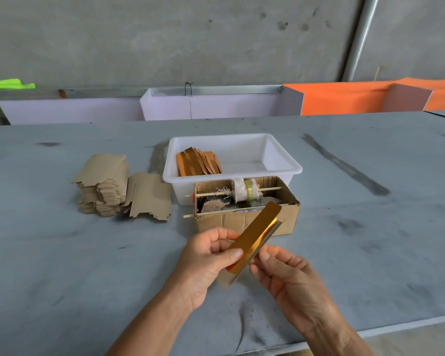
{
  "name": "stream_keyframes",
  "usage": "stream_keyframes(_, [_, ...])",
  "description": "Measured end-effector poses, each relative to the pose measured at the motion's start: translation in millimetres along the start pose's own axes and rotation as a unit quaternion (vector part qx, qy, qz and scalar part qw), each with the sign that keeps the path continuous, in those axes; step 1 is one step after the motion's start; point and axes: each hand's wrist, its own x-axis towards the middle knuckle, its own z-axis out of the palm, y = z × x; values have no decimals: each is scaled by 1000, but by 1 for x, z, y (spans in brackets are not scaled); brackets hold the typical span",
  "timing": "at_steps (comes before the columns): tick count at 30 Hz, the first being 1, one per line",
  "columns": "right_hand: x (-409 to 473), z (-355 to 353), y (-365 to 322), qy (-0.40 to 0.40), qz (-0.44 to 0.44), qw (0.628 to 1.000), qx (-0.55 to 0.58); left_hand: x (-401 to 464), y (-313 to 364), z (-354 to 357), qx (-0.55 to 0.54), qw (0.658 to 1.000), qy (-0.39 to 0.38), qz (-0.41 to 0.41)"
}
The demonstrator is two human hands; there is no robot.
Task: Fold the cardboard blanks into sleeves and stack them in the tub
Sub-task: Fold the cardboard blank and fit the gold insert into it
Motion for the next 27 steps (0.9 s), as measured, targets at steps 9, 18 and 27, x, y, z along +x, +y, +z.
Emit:
stream_keyframes(9, [2,6,2,5,-6,999,-38,2,6,-2,49,999,-20,9])
stream_keyframes(18, [7,13,9,48,-26,994,-98,1,-2,0,71,997,-27,18])
stream_keyframes(27, [5,11,10,112,-65,983,-134,-1,-2,-1,139,989,-50,15])
